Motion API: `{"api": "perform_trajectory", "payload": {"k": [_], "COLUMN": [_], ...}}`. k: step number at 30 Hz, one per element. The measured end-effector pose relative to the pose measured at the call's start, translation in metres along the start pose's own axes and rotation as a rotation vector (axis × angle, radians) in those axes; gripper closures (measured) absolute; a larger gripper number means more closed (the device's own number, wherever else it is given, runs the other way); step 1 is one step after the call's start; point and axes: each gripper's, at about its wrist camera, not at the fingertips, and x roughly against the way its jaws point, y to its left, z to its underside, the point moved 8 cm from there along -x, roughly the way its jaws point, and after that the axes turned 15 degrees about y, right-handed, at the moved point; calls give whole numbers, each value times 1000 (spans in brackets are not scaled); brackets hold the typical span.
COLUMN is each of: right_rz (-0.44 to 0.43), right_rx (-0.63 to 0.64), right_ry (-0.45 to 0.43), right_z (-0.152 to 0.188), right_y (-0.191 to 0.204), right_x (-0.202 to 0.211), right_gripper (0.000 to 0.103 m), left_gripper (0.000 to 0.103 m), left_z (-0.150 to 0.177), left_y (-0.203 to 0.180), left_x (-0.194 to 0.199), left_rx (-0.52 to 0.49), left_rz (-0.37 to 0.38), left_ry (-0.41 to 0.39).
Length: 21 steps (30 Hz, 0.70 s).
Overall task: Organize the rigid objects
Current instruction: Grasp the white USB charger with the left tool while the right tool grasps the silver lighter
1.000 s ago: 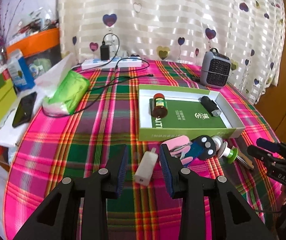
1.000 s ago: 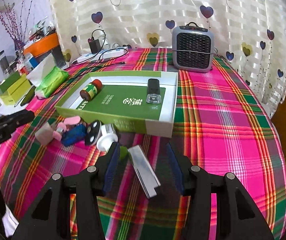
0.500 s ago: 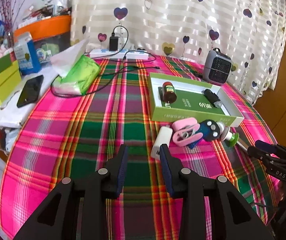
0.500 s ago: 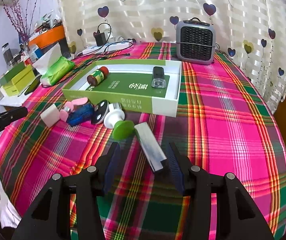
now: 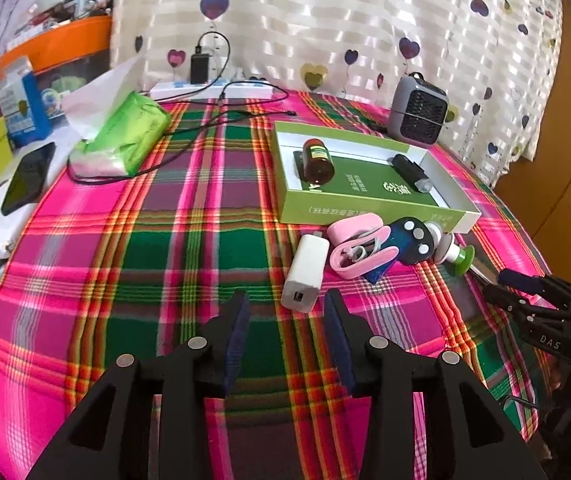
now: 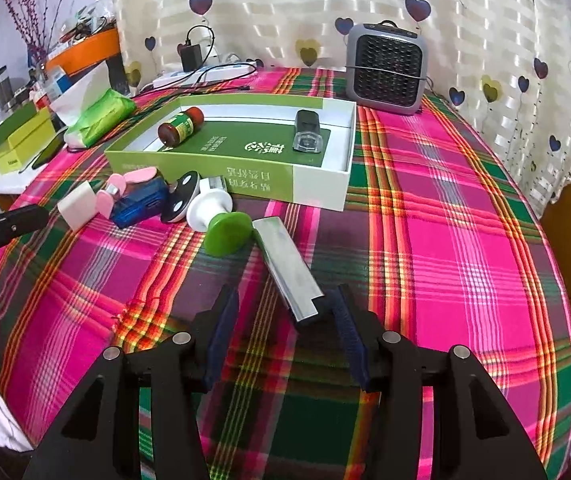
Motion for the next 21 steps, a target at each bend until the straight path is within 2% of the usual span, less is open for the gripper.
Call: {"api": "perform_trajectory", "payload": {"k": [4,10,21], "right_rz": [0,11,8], "right_rx": [2,29,24], "right_ry": [25,38,41], "right_z": [-3,-12,-23], "right_y": [0,-1,-2], "right_x": [-7,-11,-16], "right_gripper": [53,53,53], "left_gripper": [65,65,65], "left_z": [-7,-15,-28], "left_y": [-6,-16,-15], "left_x": [-9,-25,-42], "left_rx": [-15,-51,-48], "left_rz": [16,4,-36], "left_ry": [15,45,87]}}
